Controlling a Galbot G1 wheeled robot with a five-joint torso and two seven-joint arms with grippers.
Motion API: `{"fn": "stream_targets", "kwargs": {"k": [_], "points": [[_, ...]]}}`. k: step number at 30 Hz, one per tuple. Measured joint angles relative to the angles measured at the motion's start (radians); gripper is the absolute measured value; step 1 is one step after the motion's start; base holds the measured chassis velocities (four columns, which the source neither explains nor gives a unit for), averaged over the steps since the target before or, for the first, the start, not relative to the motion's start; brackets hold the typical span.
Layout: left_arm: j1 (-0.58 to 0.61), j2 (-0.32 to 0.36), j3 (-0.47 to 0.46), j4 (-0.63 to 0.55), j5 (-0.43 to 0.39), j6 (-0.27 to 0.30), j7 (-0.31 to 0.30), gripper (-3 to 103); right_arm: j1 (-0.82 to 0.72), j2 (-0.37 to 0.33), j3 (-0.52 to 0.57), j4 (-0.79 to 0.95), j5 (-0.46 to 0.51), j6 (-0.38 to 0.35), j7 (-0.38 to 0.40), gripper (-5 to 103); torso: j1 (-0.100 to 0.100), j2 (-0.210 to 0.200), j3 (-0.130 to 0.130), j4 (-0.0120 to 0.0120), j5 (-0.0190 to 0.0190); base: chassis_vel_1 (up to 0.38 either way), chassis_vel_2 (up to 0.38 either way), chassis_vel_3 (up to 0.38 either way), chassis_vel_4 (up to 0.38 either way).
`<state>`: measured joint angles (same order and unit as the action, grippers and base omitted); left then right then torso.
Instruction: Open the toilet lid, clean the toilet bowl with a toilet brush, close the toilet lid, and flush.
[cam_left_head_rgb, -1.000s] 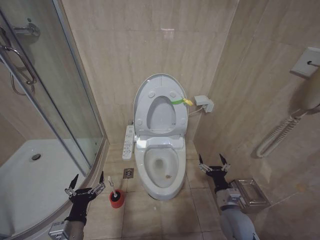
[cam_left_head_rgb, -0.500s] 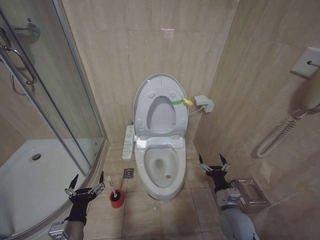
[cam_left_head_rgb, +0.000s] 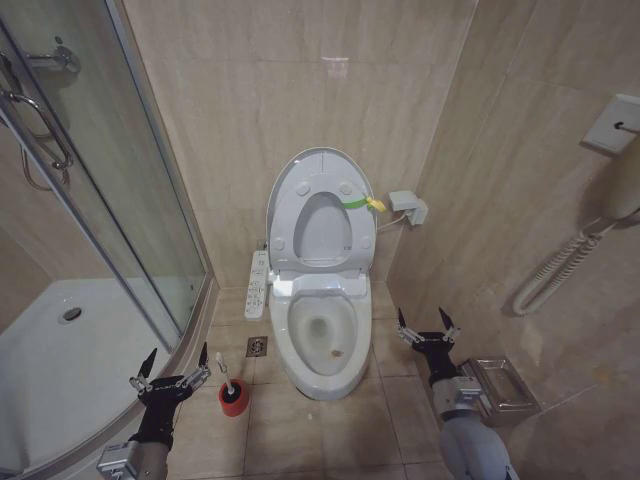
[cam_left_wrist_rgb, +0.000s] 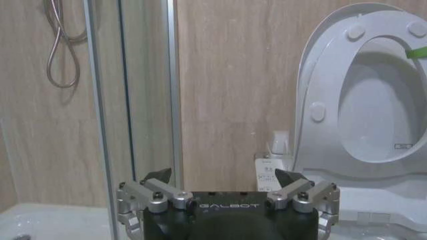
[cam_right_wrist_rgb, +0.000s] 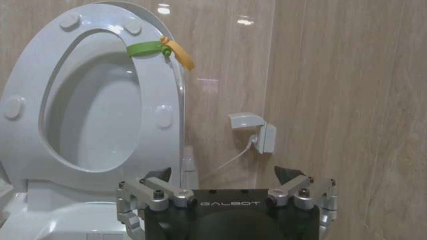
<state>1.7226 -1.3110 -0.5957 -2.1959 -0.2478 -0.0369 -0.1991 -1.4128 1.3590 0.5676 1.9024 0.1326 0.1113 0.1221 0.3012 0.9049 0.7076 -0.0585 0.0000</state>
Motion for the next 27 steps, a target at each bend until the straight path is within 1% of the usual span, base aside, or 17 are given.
{"fn": "stream_targets", "kwargs": {"k": [27], "points": [[0.000,0.000,0.000,0.000,0.000,0.000,0.000,100,0.000,0.000,0.000,-0.001,0.000,0.000,0.000,100,0.000,0.000,0.000,0.0000,0.0000,0.000,0.000,0.000,0.000]]}}
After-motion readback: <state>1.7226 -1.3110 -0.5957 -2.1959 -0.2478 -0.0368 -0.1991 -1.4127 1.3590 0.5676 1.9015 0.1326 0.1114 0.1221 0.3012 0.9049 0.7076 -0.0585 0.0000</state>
